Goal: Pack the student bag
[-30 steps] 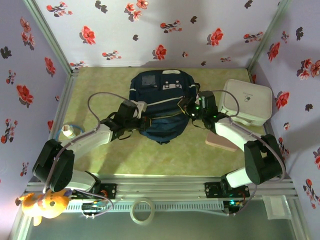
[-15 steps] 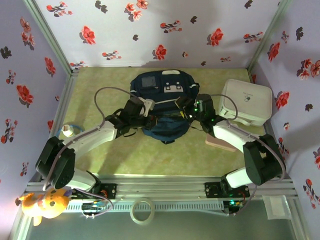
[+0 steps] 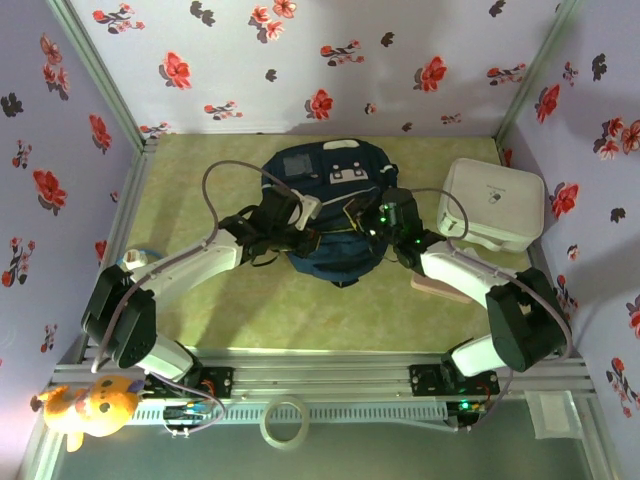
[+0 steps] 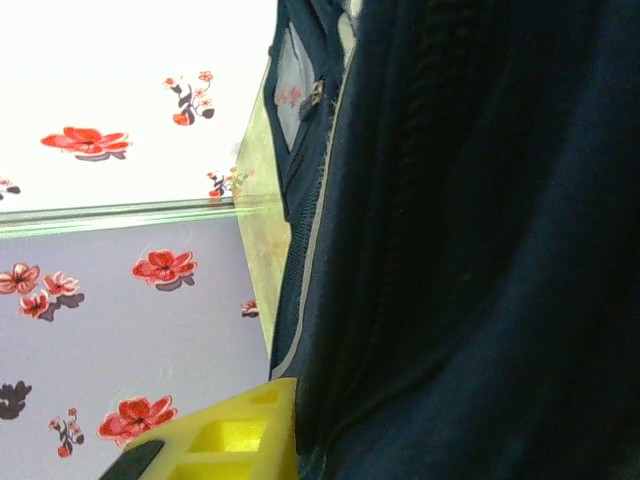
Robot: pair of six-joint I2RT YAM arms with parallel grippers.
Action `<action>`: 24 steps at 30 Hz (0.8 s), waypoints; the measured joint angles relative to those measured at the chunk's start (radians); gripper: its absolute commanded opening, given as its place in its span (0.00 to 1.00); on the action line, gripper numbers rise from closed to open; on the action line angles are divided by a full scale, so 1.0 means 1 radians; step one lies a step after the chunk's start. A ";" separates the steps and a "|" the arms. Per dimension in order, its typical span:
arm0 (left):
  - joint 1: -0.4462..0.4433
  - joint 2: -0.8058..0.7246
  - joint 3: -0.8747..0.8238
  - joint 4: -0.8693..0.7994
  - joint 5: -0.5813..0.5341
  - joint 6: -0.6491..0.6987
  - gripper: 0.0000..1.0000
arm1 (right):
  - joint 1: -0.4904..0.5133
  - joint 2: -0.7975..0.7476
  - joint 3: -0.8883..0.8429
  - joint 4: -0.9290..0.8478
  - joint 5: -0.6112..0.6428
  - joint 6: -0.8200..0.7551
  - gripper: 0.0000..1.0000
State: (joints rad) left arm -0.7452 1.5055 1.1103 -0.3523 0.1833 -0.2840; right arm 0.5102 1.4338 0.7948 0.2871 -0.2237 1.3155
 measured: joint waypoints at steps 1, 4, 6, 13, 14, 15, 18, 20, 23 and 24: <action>0.002 -0.002 0.000 -0.008 -0.001 0.011 0.00 | -0.002 -0.003 0.000 -0.001 -0.002 -0.004 0.17; 0.011 -0.021 0.000 -0.042 -0.032 0.060 0.00 | -0.013 -0.023 0.000 -0.009 -0.012 -0.019 0.16; 0.020 -0.044 -0.003 -0.059 -0.059 0.095 0.00 | -0.025 -0.041 0.000 -0.016 -0.019 -0.028 0.14; 0.045 -0.080 -0.039 -0.073 -0.126 0.164 0.00 | -0.046 -0.079 0.003 -0.036 -0.046 -0.051 0.13; 0.048 -0.080 -0.040 -0.073 -0.138 0.166 0.00 | -0.046 -0.079 0.003 -0.042 -0.050 -0.052 0.13; 0.051 -0.080 -0.040 -0.072 -0.153 0.169 0.00 | -0.048 -0.079 0.003 -0.046 -0.053 -0.052 0.12; 0.068 -0.080 -0.048 -0.060 -0.179 0.184 0.00 | -0.058 -0.079 0.003 -0.048 -0.069 -0.054 0.12; 0.080 -0.079 -0.052 -0.048 -0.189 0.192 0.00 | -0.064 -0.079 0.005 -0.055 -0.079 -0.060 0.12; 0.116 -0.078 -0.074 0.008 -0.202 0.200 0.00 | -0.072 -0.079 0.023 -0.076 -0.096 -0.082 0.13; 0.134 -0.078 -0.089 0.043 -0.203 0.202 0.00 | -0.074 -0.078 0.033 -0.085 -0.100 -0.089 0.13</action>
State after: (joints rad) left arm -0.6109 1.4277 1.0214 -0.3088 -0.0196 -0.0818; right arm 0.4362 1.3556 0.8280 0.2020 -0.3237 1.2263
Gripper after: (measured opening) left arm 0.040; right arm 0.132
